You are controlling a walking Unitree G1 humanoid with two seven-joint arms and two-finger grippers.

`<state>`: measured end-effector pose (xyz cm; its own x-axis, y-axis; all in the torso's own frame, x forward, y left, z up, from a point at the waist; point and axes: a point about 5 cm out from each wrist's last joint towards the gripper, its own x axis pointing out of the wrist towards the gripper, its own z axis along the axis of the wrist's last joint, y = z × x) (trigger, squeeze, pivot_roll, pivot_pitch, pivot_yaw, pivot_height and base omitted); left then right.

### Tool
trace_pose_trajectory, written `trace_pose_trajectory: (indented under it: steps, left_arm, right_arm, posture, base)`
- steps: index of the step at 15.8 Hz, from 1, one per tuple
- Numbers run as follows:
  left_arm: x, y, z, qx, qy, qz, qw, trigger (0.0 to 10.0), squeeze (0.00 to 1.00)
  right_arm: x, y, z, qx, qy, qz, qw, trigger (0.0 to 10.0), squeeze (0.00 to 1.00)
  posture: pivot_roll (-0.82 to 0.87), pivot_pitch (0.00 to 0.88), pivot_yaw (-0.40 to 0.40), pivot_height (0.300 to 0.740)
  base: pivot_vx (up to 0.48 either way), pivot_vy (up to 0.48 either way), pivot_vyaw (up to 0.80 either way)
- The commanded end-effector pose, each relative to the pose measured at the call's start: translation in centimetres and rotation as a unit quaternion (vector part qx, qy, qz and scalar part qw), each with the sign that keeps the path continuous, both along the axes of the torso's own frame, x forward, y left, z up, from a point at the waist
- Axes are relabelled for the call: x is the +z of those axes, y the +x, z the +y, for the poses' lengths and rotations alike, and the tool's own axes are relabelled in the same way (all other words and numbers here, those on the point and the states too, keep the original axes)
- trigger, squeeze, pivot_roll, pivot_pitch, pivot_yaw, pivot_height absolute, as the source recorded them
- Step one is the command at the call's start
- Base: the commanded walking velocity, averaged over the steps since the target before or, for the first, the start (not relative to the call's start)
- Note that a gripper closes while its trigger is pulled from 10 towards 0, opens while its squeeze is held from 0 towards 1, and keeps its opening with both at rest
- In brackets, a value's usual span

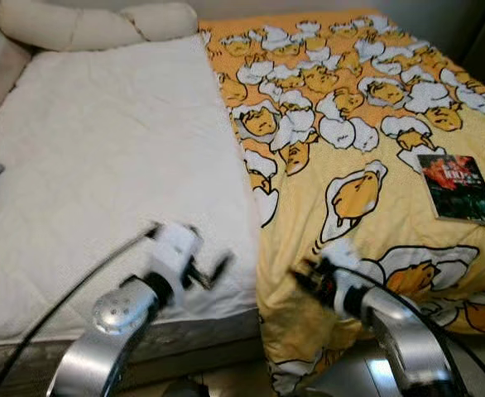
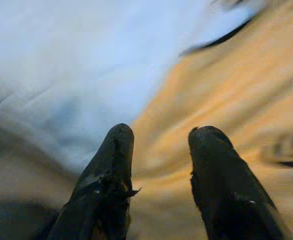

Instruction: Clean up the room

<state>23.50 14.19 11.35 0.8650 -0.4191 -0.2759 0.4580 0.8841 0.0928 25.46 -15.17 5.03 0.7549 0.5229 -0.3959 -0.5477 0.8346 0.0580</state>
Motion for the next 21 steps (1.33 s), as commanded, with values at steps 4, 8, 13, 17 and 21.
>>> trace_pose_trajectory:
  steps: [4,8,13,17,21]
  left_arm:
    - [0.0,0.4,1.4,0.096,-0.013,-0.01,0.995,10.0,0.0]
    - [0.2,0.6,2.9,0.146,-0.002,-0.015,0.989,10.0,0.0]
    - [0.3,0.9,3.6,0.162,0.007,-0.022,0.987,10.0,0.0]
    - [0.3,0.6,3.3,0.162,0.01,-0.025,0.986,10.0,0.0]
    - [0.3,0.8,3.5,0.156,0.013,-0.025,0.987,10.0,0.0]
  right_arm:
    - [1.6,0.3,-1.1,-0.133,-0.007,-0.029,0.991,10.0,1.0]
    - [2.3,0.3,-1.0,-0.189,0.008,-0.041,0.981,10.0,0.0]
    - [2.8,0.7,-1.4,-0.233,-0.06,-0.085,0.967,10.0,0.0]
    - [3.1,0.8,-1.2,-0.222,-0.044,-0.087,0.97,10.0,0.0]
    - [3.2,0.5,-1.3,-0.228,-0.033,-0.09,0.969,10.0,0.0]
  posture:
    - [-0.06,0.0,0.027,0.74]
    - [-0.03,0.0,-0.006,0.74]
    - [-0.04,0.0,-0.005,0.74]
    - [-0.05,0.0,0.006,0.74]
    - [-0.05,0.0,0.019,0.74]
  base:
    - [0.0,-0.085,0.0]
    - [0.0,-0.417,0.0]
    - [0.0,-0.394,0.0]
    - [0.0,-0.376,0.0]
    - [0.0,-0.368,0.0]
